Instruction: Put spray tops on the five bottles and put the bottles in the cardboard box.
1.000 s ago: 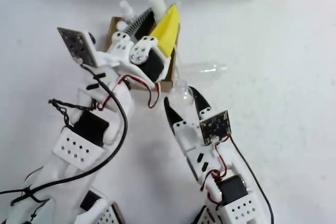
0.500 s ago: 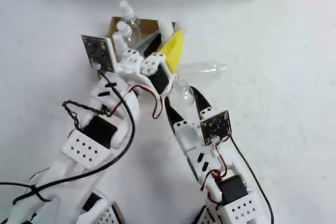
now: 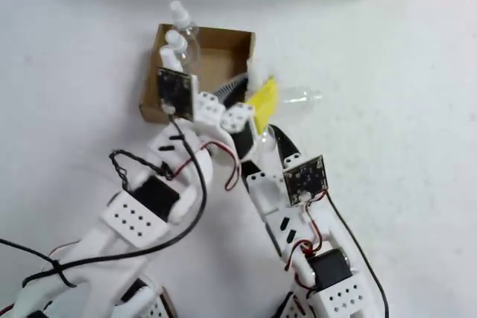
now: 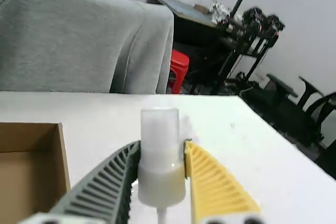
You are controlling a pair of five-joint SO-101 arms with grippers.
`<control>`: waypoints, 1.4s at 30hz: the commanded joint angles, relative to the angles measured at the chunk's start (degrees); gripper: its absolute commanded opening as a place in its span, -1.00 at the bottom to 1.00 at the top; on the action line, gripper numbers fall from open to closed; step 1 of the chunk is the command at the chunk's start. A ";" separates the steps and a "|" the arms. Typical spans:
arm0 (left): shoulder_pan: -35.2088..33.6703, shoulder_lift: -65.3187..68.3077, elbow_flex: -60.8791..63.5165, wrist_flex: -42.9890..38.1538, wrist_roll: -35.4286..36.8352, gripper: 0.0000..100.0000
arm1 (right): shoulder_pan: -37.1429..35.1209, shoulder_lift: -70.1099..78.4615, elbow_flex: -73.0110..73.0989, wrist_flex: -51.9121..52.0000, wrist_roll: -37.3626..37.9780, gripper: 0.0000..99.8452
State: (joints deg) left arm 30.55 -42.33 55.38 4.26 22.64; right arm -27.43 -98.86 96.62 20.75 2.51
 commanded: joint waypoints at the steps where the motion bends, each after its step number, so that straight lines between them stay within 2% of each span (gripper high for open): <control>1: 1.89 -0.57 0.97 1.67 -4.84 -0.96 | 0.66 -0.84 0.53 0.22 -0.09 -0.97; 16: 1.80 -0.57 3.16 1.49 -5.27 -0.95 | 2.33 -0.84 0.53 -0.13 -0.09 -0.97; 21: 1.89 -0.57 3.69 1.67 -5.01 -0.67 | 2.33 -0.84 0.53 -0.13 -0.09 -0.97; 23: 1.89 -0.92 4.48 1.32 -4.92 -0.64 | 2.33 -0.84 0.53 -0.13 -0.09 -0.97; 33: 1.54 -18.51 12.48 1.67 -5.27 -0.69 | 2.42 -0.84 0.53 -0.13 -0.09 -0.97; 42: -6.29 -31.16 17.49 3.87 -5.27 -0.70 | 2.86 -0.84 0.53 -0.13 -0.09 -0.97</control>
State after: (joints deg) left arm 28.26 -67.82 72.88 5.85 17.98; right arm -25.85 -98.86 96.62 20.75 2.51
